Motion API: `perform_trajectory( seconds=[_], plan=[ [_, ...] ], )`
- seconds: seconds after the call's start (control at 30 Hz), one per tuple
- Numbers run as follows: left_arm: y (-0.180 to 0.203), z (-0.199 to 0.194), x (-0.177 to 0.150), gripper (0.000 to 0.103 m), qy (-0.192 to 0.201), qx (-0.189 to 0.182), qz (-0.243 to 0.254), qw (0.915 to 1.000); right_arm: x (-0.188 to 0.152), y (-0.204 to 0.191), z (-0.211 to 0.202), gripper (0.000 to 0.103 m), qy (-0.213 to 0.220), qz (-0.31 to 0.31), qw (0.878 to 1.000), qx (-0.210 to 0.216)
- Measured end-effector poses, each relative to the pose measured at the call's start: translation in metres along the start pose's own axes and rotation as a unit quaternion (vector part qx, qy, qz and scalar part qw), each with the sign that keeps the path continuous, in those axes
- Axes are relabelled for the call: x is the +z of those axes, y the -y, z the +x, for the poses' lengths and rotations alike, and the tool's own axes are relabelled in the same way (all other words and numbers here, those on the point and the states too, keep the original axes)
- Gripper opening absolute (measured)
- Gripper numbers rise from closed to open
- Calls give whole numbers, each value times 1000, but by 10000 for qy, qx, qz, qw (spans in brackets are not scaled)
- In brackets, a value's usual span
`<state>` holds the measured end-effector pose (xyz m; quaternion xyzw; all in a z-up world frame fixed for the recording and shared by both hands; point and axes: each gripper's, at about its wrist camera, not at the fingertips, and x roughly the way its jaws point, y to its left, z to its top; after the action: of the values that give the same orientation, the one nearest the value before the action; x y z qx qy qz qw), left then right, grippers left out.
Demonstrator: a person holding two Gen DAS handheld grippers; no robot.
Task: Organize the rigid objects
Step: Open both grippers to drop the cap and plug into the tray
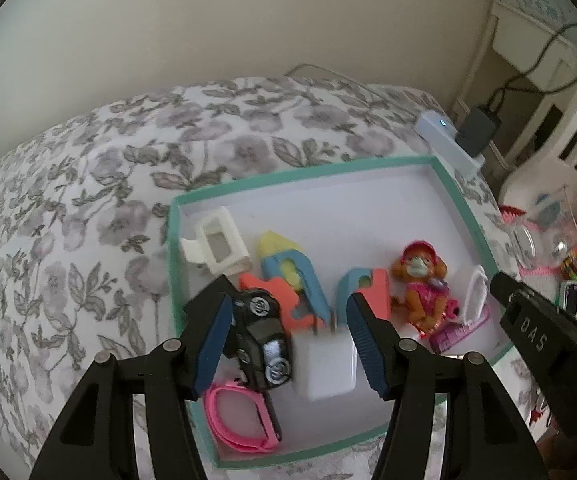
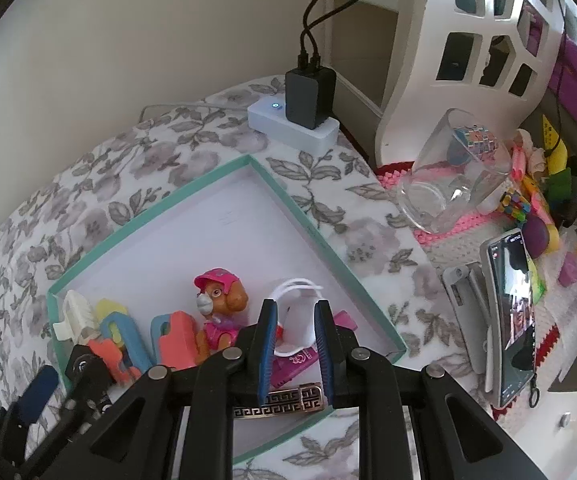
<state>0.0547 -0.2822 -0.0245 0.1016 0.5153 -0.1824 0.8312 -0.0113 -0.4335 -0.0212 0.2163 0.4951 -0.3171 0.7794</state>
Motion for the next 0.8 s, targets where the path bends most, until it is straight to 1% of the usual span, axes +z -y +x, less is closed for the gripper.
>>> perform_trajectory(
  seconds=[0.1,0.17,0.27,0.33,0.37,0.4,0.43,0.47,0.63,0.67,0.7,0.73,0.8],
  plan=[
    [-8,-2,2,63,67,100,-127,9998,0,-4,0,21,-4,-59,10000,9],
    [-16,-2,4,68,77,217,-259,9994,-1,-6,0,21,-13,-100,9999,28],
    [-28,-1,6,68,102,419,-424,9982,-2,-10,1,21,-48,-142,9999,82],
    [-38,1,7,70,84,550,-564,9969,-2,-12,2,24,-77,-179,9997,126],
    [-42,2,7,75,65,599,-622,9962,-3,-14,3,30,-97,-196,9996,166],
    [-46,3,7,87,44,642,-672,9957,-3,-15,3,40,-106,-199,9995,208],
    [-51,4,7,91,26,714,-751,9946,-4,-17,3,44,-108,-205,9994,259],
    [-54,5,8,92,19,764,-802,9938,-4,-19,2,49,-100,-224,9992,301],
    [-70,10,6,93,-59,966,-975,9905,-7,-33,0,60,-54,-451,9983,373],
    [-74,11,6,95,-80,1006,-1009,9898,-7,-35,0,62,-59,-472,9980,408],
    [-77,12,5,100,-112,1036,-1045,9890,-8,-36,0,65,-67,-482,9979,438],
    [-81,14,5,102,-136,1054,-1082,9884,-9,-38,0,67,-76,-497,9977,463],
    [-87,16,4,102,-191,1084,-1180,9869,-10,-40,0,74,-77,-534,9975,448]
  ],
)
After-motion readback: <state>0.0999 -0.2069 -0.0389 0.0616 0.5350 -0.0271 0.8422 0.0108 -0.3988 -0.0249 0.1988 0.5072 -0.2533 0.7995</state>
